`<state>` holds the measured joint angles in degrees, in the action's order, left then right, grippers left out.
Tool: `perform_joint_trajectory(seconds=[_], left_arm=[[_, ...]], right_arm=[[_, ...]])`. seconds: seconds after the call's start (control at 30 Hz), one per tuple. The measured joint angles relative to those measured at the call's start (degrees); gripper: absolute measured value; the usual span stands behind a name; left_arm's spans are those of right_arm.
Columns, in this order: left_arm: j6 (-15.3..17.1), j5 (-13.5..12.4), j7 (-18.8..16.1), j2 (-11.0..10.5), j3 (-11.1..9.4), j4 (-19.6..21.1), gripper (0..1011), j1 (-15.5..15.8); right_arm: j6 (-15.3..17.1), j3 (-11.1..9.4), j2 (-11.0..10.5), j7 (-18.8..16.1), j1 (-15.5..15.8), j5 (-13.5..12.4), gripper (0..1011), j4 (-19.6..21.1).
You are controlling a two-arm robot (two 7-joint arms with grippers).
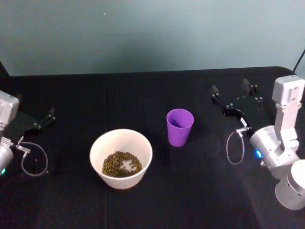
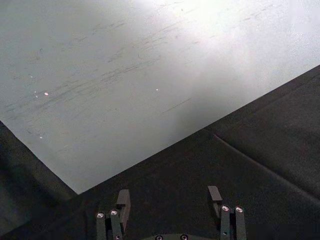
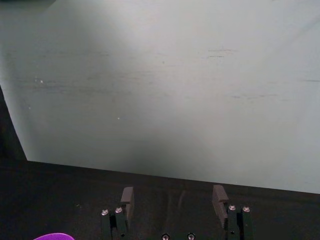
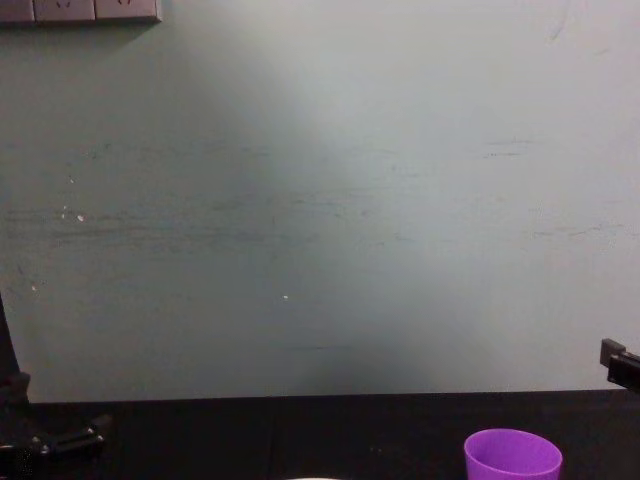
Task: Pick up the cup and pour the mung beans from the cup into the bowl.
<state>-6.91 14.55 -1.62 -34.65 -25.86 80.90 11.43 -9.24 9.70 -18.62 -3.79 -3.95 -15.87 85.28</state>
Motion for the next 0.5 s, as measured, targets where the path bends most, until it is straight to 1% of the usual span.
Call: perform_joint_trajectory(seconds=[0.5], left_arm=[[0.0,0.0,0.0,0.0,0.0,0.0,1011,0.0]], right_arm=[[0.0,0.0,0.0,0.0,0.0,0.0,1003,0.0]])
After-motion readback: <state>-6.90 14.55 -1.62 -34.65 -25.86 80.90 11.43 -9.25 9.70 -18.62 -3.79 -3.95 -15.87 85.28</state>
